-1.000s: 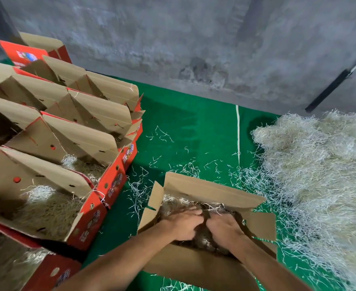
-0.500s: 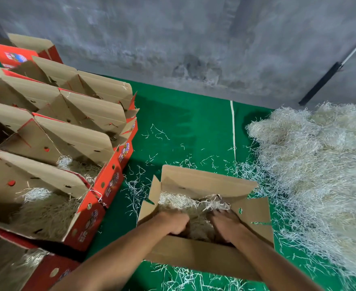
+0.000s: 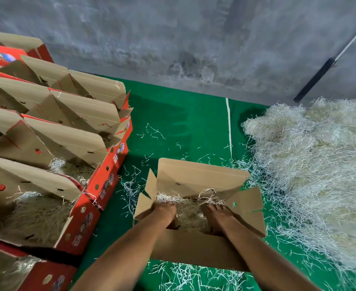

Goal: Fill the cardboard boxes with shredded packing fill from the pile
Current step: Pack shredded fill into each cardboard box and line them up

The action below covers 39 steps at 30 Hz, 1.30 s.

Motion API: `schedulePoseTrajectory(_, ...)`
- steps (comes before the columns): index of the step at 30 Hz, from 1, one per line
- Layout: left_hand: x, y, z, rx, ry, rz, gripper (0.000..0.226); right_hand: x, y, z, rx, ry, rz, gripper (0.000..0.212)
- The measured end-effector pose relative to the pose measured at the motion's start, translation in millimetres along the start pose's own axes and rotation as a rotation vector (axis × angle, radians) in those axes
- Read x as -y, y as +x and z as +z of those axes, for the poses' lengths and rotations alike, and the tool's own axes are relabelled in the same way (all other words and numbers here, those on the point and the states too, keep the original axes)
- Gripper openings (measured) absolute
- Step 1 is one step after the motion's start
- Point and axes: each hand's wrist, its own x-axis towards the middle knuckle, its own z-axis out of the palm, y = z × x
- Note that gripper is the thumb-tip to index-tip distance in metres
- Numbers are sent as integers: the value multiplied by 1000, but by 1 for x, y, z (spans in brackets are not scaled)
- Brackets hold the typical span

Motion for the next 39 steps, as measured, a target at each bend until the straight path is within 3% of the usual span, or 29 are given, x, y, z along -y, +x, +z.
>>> schedulePoseTrajectory(3,-4,1,-6,-73,-71,-4,33,4,-3,-17,-122,24,-20,42)
schedulePoseTrajectory(5,-7,-2,-14,-135,-113,12,7,9,-1,-27,-212,11,-29,29)
schedulePoseTrajectory(7,-13,-2,-21,-150,-227,-26,12,17,-1,-27,-151,93,-72,15)
schedulePoseTrajectory(8,-15,1,-24,-127,-293,-27,3,19,0,-23,-109,153,-102,16)
schedulePoseTrajectory(10,-20,5,-24,-57,-408,-45,43,25,4,-16,-55,341,-152,23)
schedulePoseTrajectory(12,-22,8,-13,32,-430,-36,54,27,6,-6,74,470,-147,28)
schedulePoseTrajectory(14,-22,9,3,145,-438,-73,50,26,7,5,176,349,-177,38)
schedulePoseTrajectory(17,-20,11,17,192,-534,-109,45,23,10,10,187,342,-157,43)
schedulePoseTrajectory(23,-15,8,2,57,-438,-53,62,10,-5,-13,77,252,-92,35)
schedulePoseTrajectory(25,-17,4,-8,11,-403,-46,54,0,-17,-30,39,323,-84,18)
schedulePoseTrajectory(28,-25,1,-14,41,-390,17,36,-2,-18,-40,3,437,-41,19)
schedulePoseTrajectory(33,-43,0,8,172,-406,-31,46,21,1,13,208,404,50,48)
schedulePoseTrajectory(39,-43,-11,19,180,-451,-77,42,22,-7,25,249,396,35,41)
